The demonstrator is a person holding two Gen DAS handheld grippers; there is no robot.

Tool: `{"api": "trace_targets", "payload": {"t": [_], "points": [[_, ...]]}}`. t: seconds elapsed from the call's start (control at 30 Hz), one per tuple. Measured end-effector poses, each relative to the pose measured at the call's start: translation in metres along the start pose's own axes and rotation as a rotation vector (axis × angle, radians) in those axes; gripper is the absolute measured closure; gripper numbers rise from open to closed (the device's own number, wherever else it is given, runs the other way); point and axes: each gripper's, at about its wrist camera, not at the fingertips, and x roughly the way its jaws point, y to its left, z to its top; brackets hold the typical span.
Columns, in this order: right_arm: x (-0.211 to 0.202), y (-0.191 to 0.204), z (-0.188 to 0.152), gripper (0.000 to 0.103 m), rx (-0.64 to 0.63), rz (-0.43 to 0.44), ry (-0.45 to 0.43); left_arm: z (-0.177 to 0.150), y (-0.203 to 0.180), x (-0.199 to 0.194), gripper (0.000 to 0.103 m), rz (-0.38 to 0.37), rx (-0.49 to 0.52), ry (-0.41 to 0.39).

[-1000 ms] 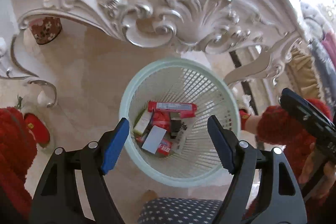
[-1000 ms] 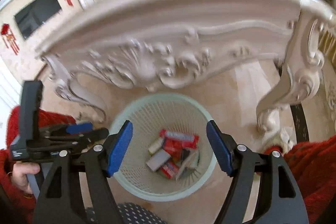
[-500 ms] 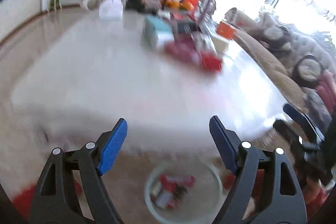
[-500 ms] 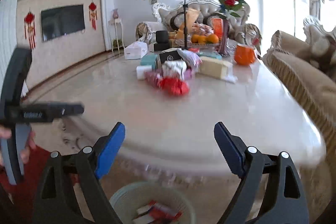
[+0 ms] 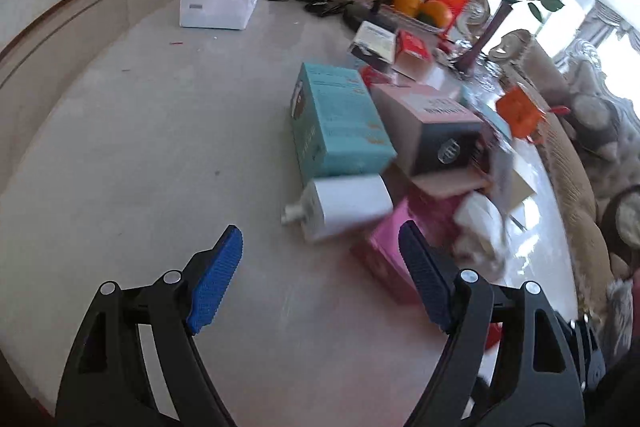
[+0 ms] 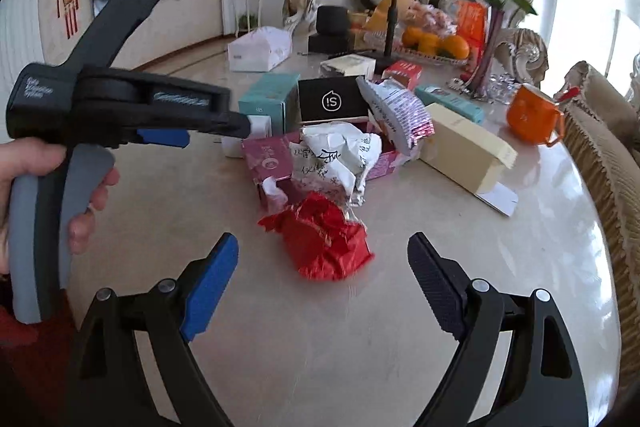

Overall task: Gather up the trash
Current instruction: 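Grasp the white charger with the left tool while the right tool grasps the red bag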

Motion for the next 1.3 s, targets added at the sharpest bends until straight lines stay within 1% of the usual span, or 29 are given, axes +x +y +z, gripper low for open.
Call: {"api": "trace_targets", "payload": {"t": [0.07, 0.1, 0.17, 0.23, 0.3, 0.33, 0.4, 0.5, 0.53, 0.57, 0.6, 0.63, 0.67, 0.73, 0.8, 0.93, 1.0, 1.07, 1.13, 1.2, 1.3], "points": [[0.008, -0.001, 0.003, 0.021, -0.005, 0.009, 0.007, 0.003, -0.004, 0.010, 0.024, 0.008, 0.006, 0.011], [0.012, -0.001, 0.004, 0.021, -0.001, 0.017, 0.031, 0.004, -0.008, 0.015, 0.024, 0.014, 0.016, 0.017], [0.021, -0.003, 0.006, 0.021, 0.013, 0.048, 0.081, 0.008, -0.013, 0.020, 0.024, 0.023, 0.036, -0.004], [0.021, -0.002, 0.007, 0.021, 0.011, 0.064, 0.092, 0.013, -0.015, 0.022, 0.024, 0.058, 0.033, -0.026], [0.020, 0.000, 0.009, 0.021, 0.002, 0.081, 0.093, 0.019, -0.015, 0.028, 0.024, 0.053, 0.021, -0.011], [0.021, 0.000, 0.010, 0.021, -0.002, 0.082, 0.094, 0.020, -0.015, 0.031, 0.024, 0.056, 0.010, 0.000], [0.024, 0.002, 0.014, 0.021, -0.021, 0.048, 0.100, 0.022, -0.015, 0.034, 0.024, 0.074, 0.002, 0.005], [0.034, 0.003, 0.019, 0.023, -0.020, 0.037, 0.151, 0.020, -0.016, 0.034, 0.024, 0.073, 0.027, -0.019], [0.037, 0.002, 0.020, 0.034, -0.011, 0.044, 0.164, 0.020, -0.017, 0.035, 0.025, 0.074, 0.046, -0.028], [0.040, 0.002, 0.019, 0.051, 0.004, 0.058, 0.189, 0.019, -0.016, 0.035, 0.028, 0.084, 0.072, -0.034], [0.040, 0.001, 0.017, 0.053, 0.013, 0.059, 0.198, 0.018, -0.014, 0.035, 0.039, 0.070, 0.086, -0.037], [0.038, 0.001, 0.014, 0.058, 0.015, 0.049, 0.195, 0.017, -0.012, 0.033, 0.042, 0.066, 0.107, -0.044], [0.033, 0.002, 0.011, 0.062, 0.015, 0.045, 0.188, 0.016, -0.010, 0.032, 0.042, 0.063, 0.114, -0.044], [0.025, 0.000, 0.006, 0.065, 0.045, 0.068, 0.174, 0.015, -0.005, 0.028, 0.043, 0.040, 0.121, -0.041], [0.016, 0.000, 0.003, 0.065, 0.068, 0.086, 0.157, 0.013, 0.001, 0.025, 0.043, 0.026, 0.110, -0.040], [-0.004, -0.002, -0.001, 0.065, 0.104, 0.102, 0.108, 0.005, 0.017, 0.008, 0.043, -0.030, 0.068, -0.070], [-0.016, -0.004, -0.001, 0.065, 0.125, 0.106, 0.078, 0.000, 0.024, -0.007, 0.043, -0.060, 0.062, -0.094], [-0.027, -0.006, -0.003, 0.065, 0.147, 0.114, 0.050, -0.004, 0.027, -0.021, 0.043, -0.073, 0.067, -0.116], [-0.042, -0.009, -0.010, 0.065, 0.203, 0.141, 0.021, -0.012, 0.031, -0.037, 0.043, -0.092, 0.074, -0.129], [-0.059, -0.009, -0.020, 0.065, 0.239, 0.170, -0.007, -0.026, 0.035, -0.059, 0.043, -0.135, 0.087, -0.150], [-0.094, 0.003, -0.046, 0.065, 0.251, 0.197, -0.058, -0.054, 0.036, -0.091, 0.043, -0.177, 0.134, -0.179]]}}
